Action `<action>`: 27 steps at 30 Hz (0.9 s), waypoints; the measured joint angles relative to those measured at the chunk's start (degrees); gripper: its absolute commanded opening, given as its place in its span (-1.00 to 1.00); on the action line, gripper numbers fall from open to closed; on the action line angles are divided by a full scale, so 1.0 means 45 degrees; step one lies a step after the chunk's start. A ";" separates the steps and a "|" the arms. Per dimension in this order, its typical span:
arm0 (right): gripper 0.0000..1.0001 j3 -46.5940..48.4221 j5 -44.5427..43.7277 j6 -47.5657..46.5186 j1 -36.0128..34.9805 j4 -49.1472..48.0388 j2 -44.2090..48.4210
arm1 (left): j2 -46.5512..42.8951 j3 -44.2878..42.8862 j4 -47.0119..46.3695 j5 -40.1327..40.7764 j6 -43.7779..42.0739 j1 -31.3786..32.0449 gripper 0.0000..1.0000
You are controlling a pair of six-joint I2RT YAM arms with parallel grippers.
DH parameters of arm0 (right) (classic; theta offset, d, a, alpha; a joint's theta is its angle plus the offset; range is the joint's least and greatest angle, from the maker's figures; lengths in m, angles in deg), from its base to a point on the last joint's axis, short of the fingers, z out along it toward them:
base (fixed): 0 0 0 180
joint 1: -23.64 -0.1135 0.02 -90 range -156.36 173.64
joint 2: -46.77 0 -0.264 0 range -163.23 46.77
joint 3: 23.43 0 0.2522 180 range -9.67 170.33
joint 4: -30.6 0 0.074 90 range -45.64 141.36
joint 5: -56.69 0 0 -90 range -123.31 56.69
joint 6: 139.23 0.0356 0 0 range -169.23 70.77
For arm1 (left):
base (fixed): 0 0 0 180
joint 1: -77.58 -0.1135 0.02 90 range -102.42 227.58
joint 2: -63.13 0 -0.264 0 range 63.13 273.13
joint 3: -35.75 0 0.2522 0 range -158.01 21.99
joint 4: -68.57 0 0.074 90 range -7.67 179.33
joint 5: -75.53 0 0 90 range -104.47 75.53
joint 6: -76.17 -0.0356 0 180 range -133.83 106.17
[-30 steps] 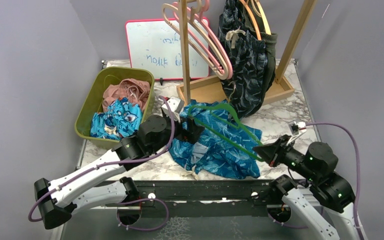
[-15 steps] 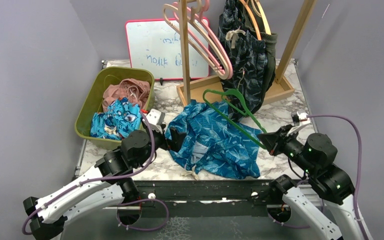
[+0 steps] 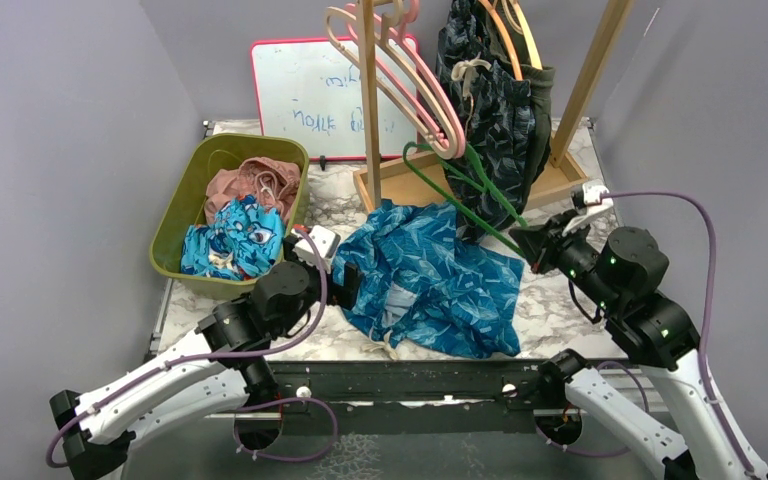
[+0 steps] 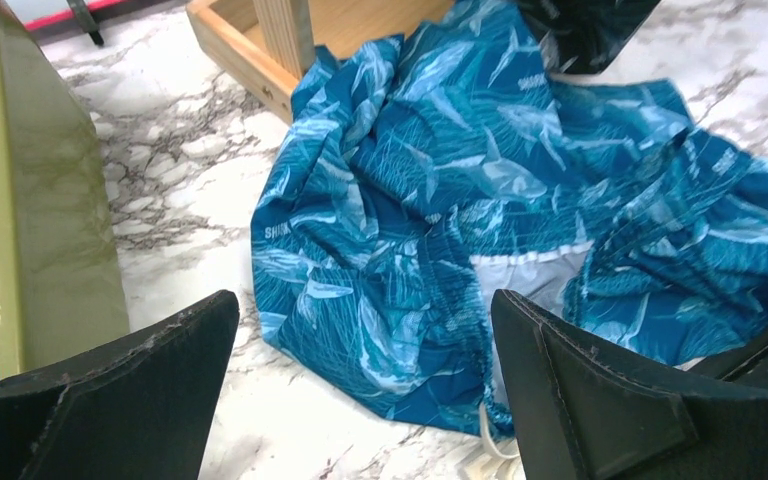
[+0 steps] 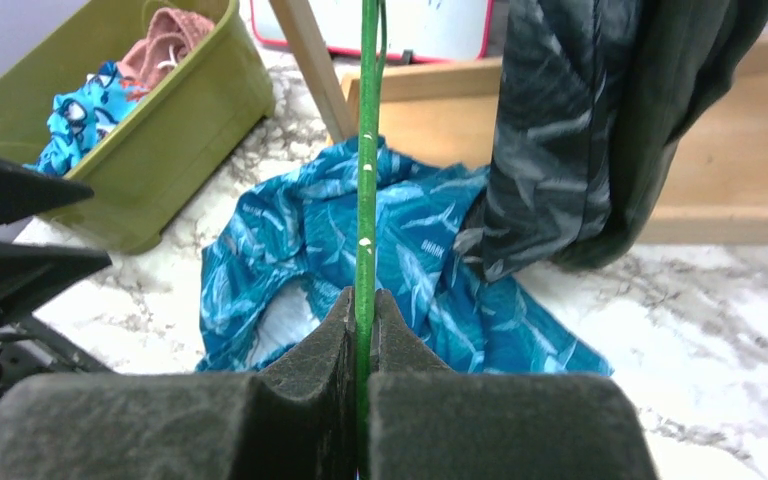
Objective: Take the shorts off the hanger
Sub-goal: Place the hanger on the clothes rod.
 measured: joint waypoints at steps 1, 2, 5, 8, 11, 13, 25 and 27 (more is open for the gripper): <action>-0.97 0.0189 -0.0087 -0.0121 0.0000 -0.0160 -0.0209 | 0.0097 0.0000 0.0053 0.0000 -0.0044 0.0000 0.98; -0.97 0.0350 -0.0180 -0.0253 0.0000 -0.0306 -0.0393 | 0.0185 0.0005 0.0141 0.0000 -0.0087 0.0000 0.98; -0.97 0.0738 -0.0578 -0.0631 0.0000 -0.0738 -0.0884 | 0.0024 0.0034 0.0316 0.0019 -0.0107 0.0000 0.98; -0.97 0.1117 -0.0947 -0.0986 0.0000 -0.1073 -0.1307 | -0.0636 0.0175 0.0413 0.0432 0.0073 0.0000 0.98; -0.97 0.1496 -0.1112 -0.1263 0.0000 -0.1443 -0.1695 | -0.1569 0.0491 0.0495 0.0743 0.0267 0.0000 0.98; -0.97 0.1739 -0.1127 -0.1379 0.0000 -0.1734 -0.1938 | -0.2268 0.0661 0.0510 0.0845 0.0316 0.0000 0.98; -0.97 0.3589 -0.1088 -0.1515 0.0000 -0.3351 -0.3759 | -0.1826 0.0986 0.0296 0.0811 0.0481 0.0000 0.98; -0.97 0.3900 -0.1088 -0.1564 0.0000 -0.3546 -0.4065 | -0.1341 0.0976 0.0355 0.0811 0.0568 0.0000 0.98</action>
